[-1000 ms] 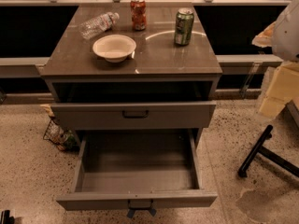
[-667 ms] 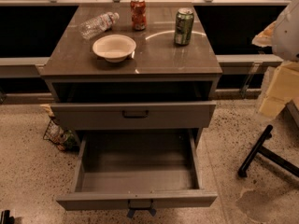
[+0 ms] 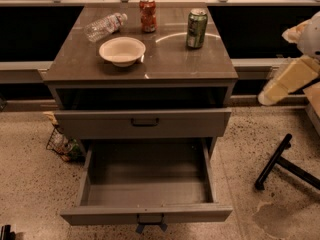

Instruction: Place green can into middle drawer

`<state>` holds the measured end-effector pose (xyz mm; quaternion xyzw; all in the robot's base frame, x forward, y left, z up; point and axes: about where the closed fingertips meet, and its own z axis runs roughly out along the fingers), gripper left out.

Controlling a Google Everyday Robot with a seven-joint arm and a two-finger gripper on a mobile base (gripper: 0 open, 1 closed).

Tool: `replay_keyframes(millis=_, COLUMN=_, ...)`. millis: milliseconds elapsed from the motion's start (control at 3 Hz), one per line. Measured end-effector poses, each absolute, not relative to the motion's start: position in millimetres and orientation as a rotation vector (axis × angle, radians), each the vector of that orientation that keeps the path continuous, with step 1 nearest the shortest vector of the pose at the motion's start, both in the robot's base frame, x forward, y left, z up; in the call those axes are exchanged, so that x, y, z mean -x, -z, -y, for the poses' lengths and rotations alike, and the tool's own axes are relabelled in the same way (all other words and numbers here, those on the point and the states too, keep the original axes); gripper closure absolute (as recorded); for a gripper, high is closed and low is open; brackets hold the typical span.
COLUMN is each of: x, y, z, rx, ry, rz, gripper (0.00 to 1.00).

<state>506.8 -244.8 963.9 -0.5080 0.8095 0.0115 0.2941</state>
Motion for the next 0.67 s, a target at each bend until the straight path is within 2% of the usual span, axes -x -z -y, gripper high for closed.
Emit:
replay_keyframes(millis=333, x=-562, y=-957, z=247, rx=1.133, ry=-0.159, rz=-2.046, gripper=0.0)
replay_keyframes(millis=667, x=-614, y=-935, z=229, rx=1.003, ry=-0.276, rz=-1.918, gripper=0.0)
